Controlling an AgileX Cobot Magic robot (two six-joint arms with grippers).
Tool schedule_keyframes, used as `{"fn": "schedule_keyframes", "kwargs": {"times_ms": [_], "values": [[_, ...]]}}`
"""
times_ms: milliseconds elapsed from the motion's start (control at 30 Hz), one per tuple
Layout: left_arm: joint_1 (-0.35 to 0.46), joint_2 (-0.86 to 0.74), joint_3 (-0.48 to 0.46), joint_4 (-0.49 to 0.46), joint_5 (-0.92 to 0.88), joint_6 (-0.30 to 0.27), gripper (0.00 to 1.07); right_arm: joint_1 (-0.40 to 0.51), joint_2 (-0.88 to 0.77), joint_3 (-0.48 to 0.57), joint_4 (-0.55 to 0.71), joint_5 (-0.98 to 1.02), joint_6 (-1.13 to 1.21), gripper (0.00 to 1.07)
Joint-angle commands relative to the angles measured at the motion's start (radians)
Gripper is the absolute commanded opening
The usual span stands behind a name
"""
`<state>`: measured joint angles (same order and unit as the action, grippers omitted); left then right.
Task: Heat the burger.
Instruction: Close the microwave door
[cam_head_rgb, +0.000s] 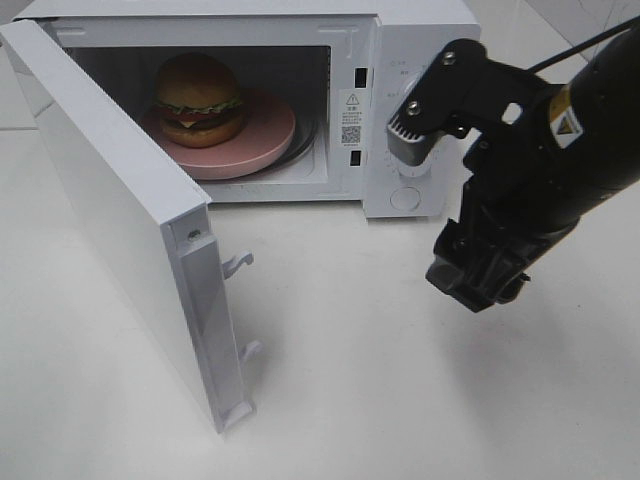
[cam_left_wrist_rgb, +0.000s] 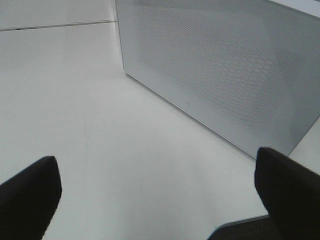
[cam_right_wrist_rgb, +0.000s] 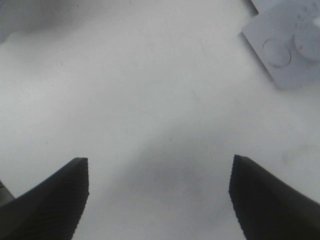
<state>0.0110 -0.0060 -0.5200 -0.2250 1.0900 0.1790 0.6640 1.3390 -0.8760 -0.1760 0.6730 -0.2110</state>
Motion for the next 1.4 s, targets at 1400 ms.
{"fn": "schedule_keyframes", "kwargs": {"times_ms": [1400], "values": [[-0.005, -0.018, 0.003, -0.005, -0.015, -0.002, 0.98, -0.482, -0.943, 0.245, 0.081, 0.423, 0.204, 0.77]]}}
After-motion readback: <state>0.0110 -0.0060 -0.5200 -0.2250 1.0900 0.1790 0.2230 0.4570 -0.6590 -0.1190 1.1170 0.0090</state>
